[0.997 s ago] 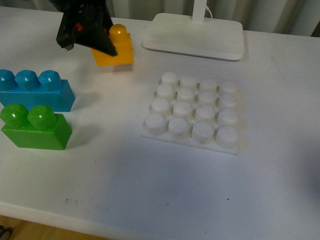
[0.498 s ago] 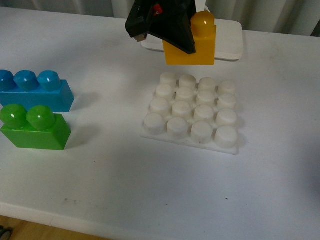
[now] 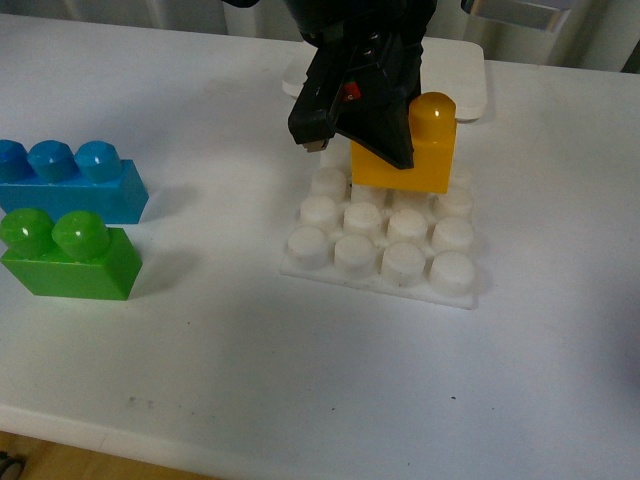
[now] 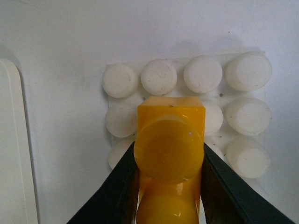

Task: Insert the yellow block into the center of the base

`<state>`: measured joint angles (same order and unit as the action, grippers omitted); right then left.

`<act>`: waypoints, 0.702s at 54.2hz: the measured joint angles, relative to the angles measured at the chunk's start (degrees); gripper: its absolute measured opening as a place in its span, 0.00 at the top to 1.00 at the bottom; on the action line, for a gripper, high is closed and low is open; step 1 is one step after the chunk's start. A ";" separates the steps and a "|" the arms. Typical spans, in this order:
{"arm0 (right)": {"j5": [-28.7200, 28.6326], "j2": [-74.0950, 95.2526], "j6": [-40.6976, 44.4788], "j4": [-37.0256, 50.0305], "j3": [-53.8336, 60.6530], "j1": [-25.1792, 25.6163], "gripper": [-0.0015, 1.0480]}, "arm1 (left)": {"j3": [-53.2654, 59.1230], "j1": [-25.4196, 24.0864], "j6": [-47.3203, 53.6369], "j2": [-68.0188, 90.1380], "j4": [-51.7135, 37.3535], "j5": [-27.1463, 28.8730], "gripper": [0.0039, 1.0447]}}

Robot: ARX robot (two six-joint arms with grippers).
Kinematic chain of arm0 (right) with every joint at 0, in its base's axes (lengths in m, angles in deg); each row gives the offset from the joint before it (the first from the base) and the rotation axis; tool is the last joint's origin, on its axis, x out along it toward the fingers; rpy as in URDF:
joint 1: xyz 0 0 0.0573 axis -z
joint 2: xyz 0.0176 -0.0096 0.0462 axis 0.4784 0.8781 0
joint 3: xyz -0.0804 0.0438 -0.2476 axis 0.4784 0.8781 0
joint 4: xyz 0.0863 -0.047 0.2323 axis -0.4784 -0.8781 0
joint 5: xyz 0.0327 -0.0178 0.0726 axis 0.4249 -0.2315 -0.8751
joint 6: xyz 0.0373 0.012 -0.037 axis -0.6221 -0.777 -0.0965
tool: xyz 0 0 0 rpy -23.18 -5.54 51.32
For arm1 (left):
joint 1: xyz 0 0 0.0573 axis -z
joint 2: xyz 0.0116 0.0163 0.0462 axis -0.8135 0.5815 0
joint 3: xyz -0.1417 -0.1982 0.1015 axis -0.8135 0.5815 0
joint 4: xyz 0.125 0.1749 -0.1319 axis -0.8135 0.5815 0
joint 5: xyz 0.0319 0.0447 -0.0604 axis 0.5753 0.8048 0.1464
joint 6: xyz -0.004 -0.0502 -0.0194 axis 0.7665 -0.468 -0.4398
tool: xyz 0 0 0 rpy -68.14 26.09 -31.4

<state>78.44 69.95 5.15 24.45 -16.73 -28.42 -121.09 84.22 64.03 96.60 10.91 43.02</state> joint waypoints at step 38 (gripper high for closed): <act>0.00 0.00 0.00 0.00 0.00 0.00 0.09 | -2.25 -0.68 0.17 3.30 0.04 0.52 0.70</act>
<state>78.44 69.95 5.15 24.45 -16.73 -28.42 -123.34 83.54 64.20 99.90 10.95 43.55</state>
